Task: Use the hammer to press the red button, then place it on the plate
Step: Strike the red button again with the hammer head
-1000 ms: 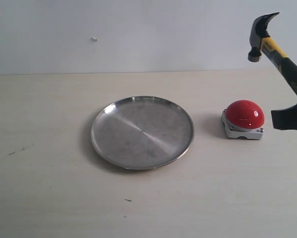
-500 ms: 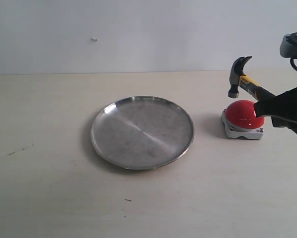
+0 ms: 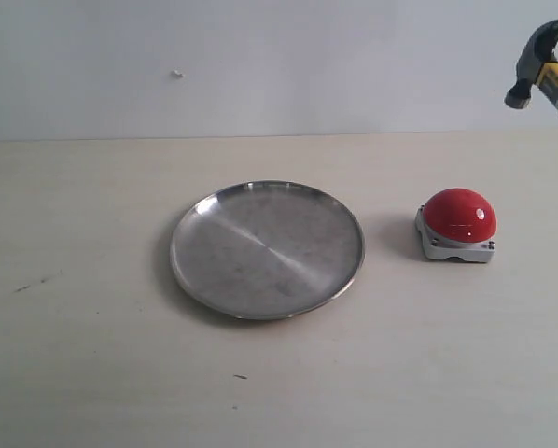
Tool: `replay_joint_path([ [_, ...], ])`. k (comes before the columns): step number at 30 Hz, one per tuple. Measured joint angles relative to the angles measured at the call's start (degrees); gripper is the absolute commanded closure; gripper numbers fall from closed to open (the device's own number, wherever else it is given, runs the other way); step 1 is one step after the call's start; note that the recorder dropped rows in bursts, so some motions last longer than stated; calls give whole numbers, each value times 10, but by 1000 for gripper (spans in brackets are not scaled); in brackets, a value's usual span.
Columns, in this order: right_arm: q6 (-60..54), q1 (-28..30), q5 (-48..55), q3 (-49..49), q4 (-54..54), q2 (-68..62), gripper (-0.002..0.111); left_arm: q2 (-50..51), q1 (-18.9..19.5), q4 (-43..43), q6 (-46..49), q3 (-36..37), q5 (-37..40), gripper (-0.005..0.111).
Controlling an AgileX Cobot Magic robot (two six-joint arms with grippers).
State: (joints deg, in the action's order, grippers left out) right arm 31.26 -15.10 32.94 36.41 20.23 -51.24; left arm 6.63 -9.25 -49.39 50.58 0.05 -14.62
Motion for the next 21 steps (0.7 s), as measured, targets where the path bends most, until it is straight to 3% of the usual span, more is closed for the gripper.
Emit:
replay_joint_path([
  [6, 21, 0, -38, -71, -11, -26, 108, 0, 0, 0, 0, 0, 0, 107],
  [21, 27, 0, -93, -75, -12, -102, 108, 0, 0, 0, 0, 0, 0, 107],
])
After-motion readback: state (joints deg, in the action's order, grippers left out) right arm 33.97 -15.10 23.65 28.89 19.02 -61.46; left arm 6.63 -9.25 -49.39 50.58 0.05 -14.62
